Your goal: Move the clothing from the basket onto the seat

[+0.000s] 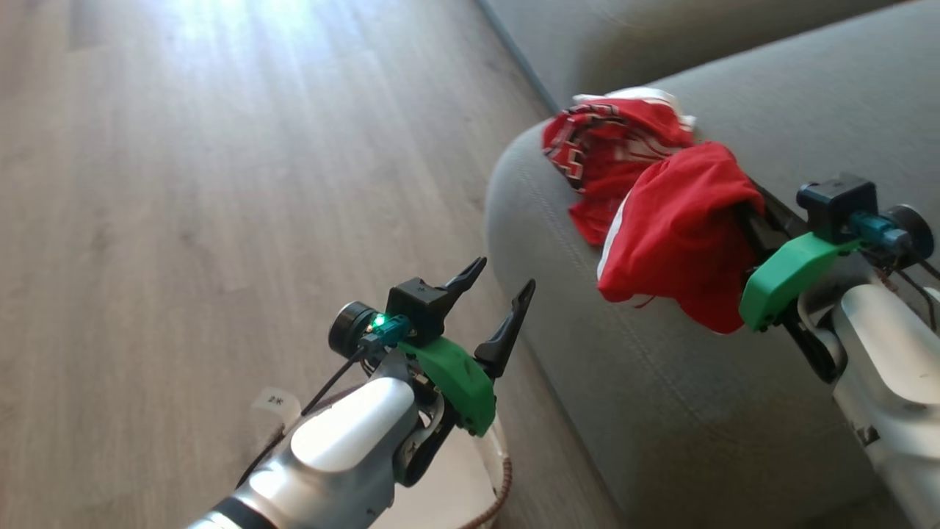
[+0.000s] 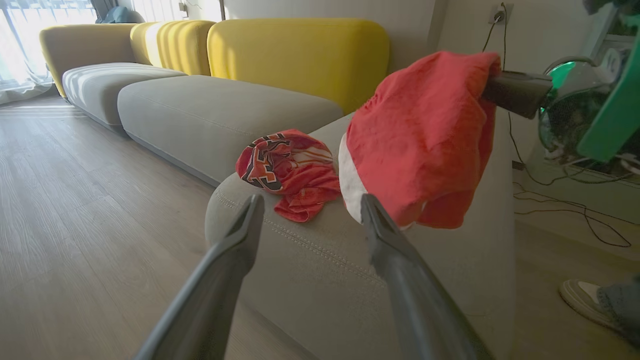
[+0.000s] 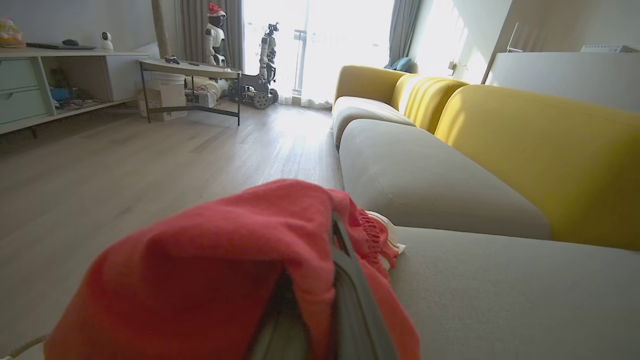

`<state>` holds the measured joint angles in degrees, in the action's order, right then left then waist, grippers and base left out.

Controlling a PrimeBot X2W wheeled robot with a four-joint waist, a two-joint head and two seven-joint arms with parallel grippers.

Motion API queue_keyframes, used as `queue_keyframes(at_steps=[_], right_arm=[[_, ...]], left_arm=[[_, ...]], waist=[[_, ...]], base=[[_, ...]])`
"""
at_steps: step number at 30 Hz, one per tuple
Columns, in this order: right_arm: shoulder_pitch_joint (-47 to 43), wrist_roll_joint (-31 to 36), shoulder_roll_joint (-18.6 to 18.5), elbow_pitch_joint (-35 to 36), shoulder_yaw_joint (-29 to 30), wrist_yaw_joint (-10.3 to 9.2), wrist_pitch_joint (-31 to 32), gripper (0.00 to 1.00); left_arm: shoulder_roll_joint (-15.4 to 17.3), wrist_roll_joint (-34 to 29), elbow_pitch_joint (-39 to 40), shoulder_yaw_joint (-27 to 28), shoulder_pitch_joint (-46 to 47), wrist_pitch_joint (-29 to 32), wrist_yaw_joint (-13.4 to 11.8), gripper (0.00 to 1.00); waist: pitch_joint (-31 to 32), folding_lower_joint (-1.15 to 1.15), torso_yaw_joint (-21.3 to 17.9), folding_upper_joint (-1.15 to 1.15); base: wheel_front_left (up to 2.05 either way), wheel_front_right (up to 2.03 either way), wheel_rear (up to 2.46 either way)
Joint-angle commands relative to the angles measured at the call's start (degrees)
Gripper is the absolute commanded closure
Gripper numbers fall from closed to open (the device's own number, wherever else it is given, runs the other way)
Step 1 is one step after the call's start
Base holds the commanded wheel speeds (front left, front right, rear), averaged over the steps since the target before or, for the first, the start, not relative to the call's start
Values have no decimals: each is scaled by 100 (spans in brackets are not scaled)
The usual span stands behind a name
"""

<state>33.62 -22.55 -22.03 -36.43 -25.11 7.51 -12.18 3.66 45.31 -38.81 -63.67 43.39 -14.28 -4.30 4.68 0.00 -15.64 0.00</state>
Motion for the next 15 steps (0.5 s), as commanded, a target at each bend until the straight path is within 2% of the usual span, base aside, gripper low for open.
queue_keyframes(at_steps=[1, 8, 15], right_arm=[[231, 62, -44, 246, 18, -2, 21, 100], [316, 113, -58, 487, 32, -2, 240, 100], [748, 78, -183, 358, -107, -2, 421, 100]], left_arm=[[39, -52, 111, 232, 182, -63, -38, 0], [-1, -207, 150, 318, 212, -70, -50, 0], [-24, -355, 231, 395, 268, -71, -41, 0]], waist=[[-150, 0, -262, 0], [-369, 0, -550, 0], [-566, 0, -434, 0]], base=[[0, 0, 0], [0, 0, 0], [0, 0, 0]])
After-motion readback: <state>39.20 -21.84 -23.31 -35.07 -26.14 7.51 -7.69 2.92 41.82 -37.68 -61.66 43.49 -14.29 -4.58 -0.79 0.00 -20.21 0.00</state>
